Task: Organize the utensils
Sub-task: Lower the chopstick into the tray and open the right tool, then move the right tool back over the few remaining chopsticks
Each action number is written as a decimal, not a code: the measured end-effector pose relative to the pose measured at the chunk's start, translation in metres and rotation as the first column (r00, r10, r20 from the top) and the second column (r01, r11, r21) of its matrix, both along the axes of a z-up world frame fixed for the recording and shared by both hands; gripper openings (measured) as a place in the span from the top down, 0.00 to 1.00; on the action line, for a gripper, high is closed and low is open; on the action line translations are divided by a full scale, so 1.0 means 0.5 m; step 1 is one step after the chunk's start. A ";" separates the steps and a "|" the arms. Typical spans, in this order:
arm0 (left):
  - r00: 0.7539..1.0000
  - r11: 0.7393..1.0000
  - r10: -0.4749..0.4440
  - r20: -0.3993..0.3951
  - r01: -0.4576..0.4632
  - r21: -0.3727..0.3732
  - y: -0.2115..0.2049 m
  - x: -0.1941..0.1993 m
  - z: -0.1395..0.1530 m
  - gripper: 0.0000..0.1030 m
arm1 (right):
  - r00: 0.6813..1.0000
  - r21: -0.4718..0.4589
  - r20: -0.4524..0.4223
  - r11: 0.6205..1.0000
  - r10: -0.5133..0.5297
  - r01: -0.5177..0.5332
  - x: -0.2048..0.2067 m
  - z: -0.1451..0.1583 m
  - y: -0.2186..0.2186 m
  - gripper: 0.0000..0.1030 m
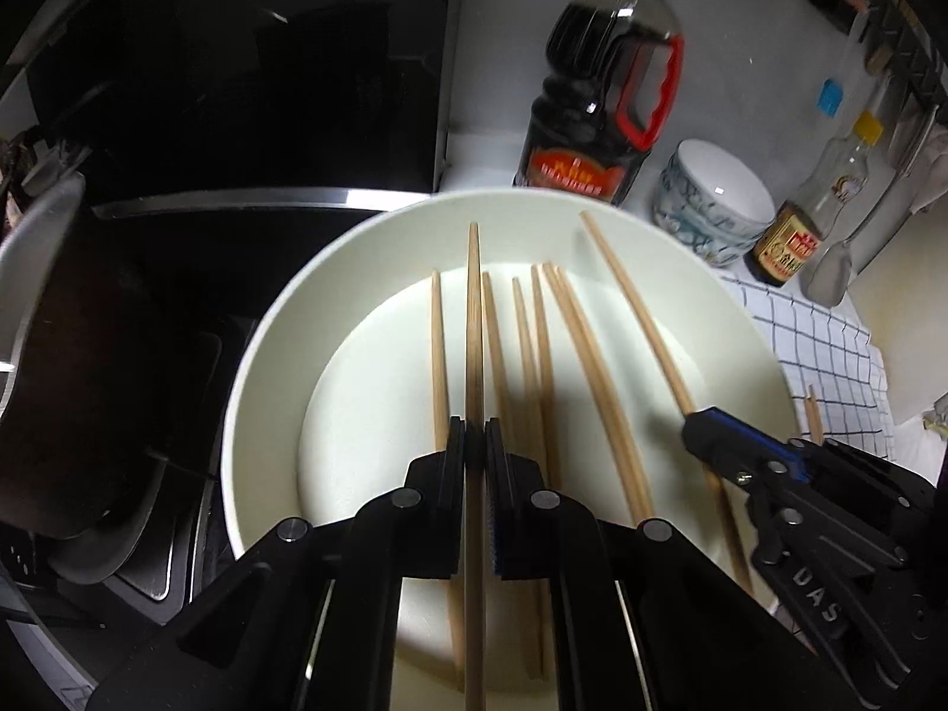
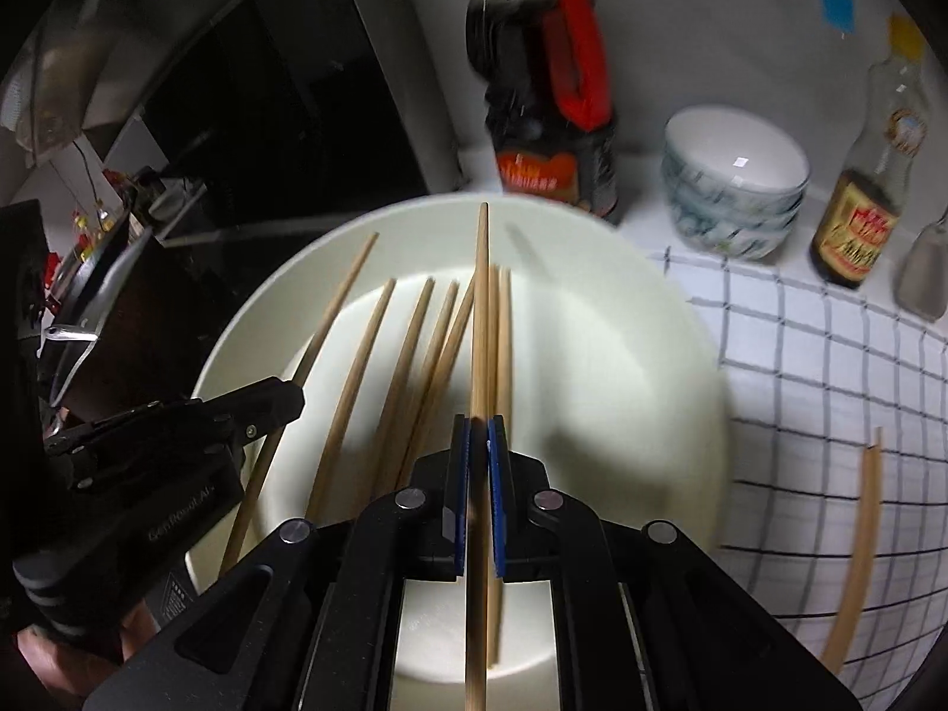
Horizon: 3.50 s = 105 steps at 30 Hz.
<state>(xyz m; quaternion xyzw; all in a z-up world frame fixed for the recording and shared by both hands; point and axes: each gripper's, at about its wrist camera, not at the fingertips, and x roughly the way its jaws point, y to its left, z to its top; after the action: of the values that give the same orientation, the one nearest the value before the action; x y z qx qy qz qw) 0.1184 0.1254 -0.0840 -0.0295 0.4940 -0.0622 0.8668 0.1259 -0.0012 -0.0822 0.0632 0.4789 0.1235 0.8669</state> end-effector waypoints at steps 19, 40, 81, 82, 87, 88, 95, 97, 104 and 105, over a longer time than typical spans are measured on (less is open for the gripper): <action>0.999 0.999 -0.010 -0.043 0.011 0.034 0.004 0.022 -0.052 0.44 | 0.998 -0.057 -0.040 0.997 -0.049 0.046 0.016 -0.035 0.002 0.83; 0.998 0.997 0.063 0.026 -0.064 0.041 0.054 -0.036 0.023 0.20 | 0.997 -0.080 -0.001 0.994 -0.075 0.075 -0.056 0.025 -0.024 0.64; 0.996 0.998 -0.053 0.071 0.050 0.042 -0.344 -0.229 0.059 0.08 | 0.960 -0.078 0.076 0.958 -0.269 0.274 -0.345 0.012 -0.486 0.48; 0.996 0.998 -0.052 0.069 0.049 0.048 -0.361 -0.236 0.054 0.08 | 0.960 -0.074 0.070 0.959 -0.269 0.274 -0.350 0.001 -0.505 0.48; 0.995 0.993 -0.078 0.058 0.073 0.088 -0.422 -0.247 0.027 0.07 | 0.957 -0.067 0.051 0.955 -0.285 0.288 -0.355 -0.038 -0.554 0.48; 0.994 0.992 -0.088 0.067 0.081 0.096 -0.429 -0.248 0.021 0.07 | 0.956 -0.065 0.047 0.955 -0.288 0.291 -0.355 -0.046 -0.558 0.48; 0.984 0.982 -0.163 0.074 0.154 0.110 -0.464 -0.233 -0.046 0.07 | 0.949 -0.046 0.030 0.948 -0.313 0.314 -0.332 -0.097 -0.547 0.48; 0.982 0.981 -0.169 0.081 0.160 0.112 -0.468 -0.228 -0.053 0.07 | 0.951 -0.052 0.030 0.950 -0.307 0.308 -0.324 -0.108 -0.540 0.48; 0.983 0.983 -0.168 0.072 0.162 0.084 -0.465 -0.210 -0.073 0.07 | 0.957 -0.072 0.028 0.954 -0.290 0.291 -0.293 -0.131 -0.515 0.48; 0.984 0.984 -0.165 0.070 0.159 0.080 -0.463 -0.208 -0.075 0.07 | 0.958 -0.075 0.029 0.955 -0.286 0.287 -0.290 -0.134 -0.511 0.48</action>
<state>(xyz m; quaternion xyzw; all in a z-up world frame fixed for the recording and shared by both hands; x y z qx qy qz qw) 0.0146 -0.1062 -0.1216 0.0452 0.4633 -0.1151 0.8775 -0.0190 -0.2566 -0.1492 0.0966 0.4612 -0.0218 0.8817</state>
